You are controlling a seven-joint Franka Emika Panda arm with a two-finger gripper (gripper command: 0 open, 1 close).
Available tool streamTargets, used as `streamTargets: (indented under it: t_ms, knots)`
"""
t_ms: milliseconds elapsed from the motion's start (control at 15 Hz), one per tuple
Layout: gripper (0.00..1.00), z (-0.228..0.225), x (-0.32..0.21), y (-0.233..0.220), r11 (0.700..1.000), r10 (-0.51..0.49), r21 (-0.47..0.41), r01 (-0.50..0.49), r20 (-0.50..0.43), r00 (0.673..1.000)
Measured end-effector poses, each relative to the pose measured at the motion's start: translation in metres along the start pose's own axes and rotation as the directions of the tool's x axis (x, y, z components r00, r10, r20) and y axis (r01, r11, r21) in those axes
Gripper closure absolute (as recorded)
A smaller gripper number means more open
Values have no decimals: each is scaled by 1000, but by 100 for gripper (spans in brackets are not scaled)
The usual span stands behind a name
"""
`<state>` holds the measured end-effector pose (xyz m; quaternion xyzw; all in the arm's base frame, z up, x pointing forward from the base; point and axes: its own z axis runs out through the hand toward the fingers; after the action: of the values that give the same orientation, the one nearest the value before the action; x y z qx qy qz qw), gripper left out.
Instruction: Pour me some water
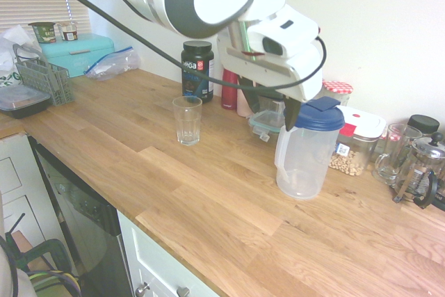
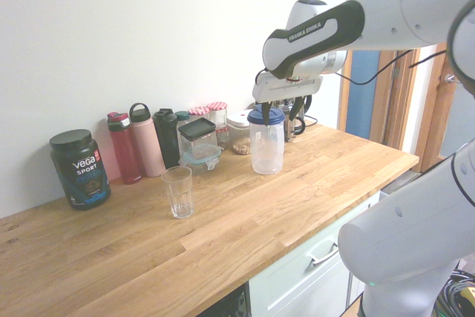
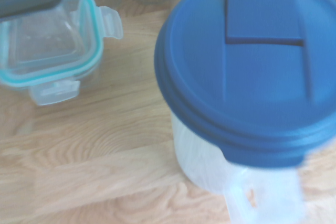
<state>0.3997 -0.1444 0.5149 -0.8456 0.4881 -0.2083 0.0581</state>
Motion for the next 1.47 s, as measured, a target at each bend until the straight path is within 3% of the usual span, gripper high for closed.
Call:
streamTargets:
  t_ms: [133, 200, 533, 1467]
  knots:
    - [0, 26, 3, -3, 1000, -6, -11, 6, 7, 1000]
    - [100, 36, 4, -3, 1000, -8, -19, 8, 13, 1000]
    - [100, 60, 7, -3, 999, -15, -33, 16, 17, 1000]
    - [100, 64, 17, -5, 999, -30, -33, 30, 6, 1000]
